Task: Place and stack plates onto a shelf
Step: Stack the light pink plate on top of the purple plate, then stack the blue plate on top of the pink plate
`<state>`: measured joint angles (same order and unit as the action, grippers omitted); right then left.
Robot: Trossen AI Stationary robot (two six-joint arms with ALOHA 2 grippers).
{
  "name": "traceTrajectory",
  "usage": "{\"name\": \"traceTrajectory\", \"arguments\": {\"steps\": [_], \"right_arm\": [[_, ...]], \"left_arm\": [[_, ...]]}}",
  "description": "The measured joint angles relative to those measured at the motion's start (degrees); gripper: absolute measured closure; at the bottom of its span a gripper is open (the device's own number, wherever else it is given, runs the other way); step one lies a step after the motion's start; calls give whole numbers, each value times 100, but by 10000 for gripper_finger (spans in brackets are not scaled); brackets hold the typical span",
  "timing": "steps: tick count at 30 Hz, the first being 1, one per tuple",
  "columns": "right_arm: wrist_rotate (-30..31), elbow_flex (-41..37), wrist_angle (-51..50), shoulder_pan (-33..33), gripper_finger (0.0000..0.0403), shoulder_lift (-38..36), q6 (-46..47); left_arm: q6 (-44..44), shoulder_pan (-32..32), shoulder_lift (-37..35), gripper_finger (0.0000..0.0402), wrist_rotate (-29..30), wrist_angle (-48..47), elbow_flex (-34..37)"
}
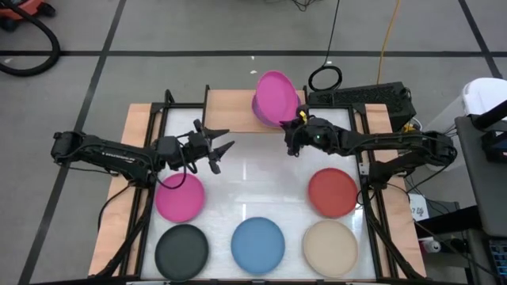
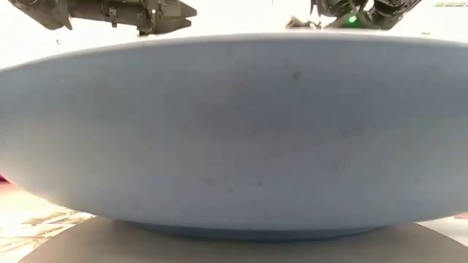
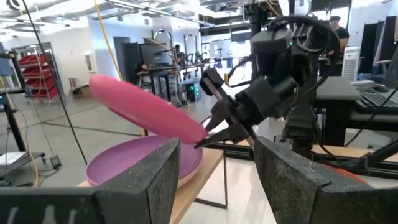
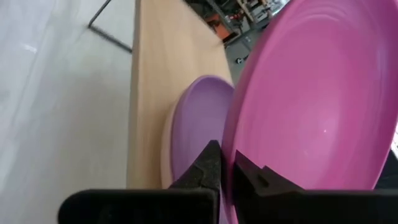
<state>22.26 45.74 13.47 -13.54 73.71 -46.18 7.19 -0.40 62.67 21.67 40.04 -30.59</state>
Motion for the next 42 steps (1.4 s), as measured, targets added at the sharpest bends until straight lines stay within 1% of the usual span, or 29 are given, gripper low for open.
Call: {"name": "traceTrajectory", "arguments": {"steps": [4,15,20,24,28,33,36,40,42], "right_arm": [[16,1,-13,0,392,-2,29],[13,1,-3,0,314,-5,35],[15,1,-1,0,290,-6,34],[24,1,-2,15,278,-83,89],[21,1,-8,197,271,-254,256],[15,1,-21,350,271,-517,527],[12,1,-38,496,271,-707,784],[-397,1,-19,867,271,-1131,1128],[-452,1,-40,1092,271,-1387,1338]], "left_arm": [[1,0,0,190,0,1,0],[3,0,0,190,0,4,0],[5,0,0,190,0,4,0],[7,0,0,190,0,4,0],[4,0,0,190,0,4,0],[-54,0,0,190,-2,8,0],[-275,0,0,190,-8,8,-2],[-545,0,0,190,-289,6,-2],[-589,-5,0,190,-456,6,-2]]}}
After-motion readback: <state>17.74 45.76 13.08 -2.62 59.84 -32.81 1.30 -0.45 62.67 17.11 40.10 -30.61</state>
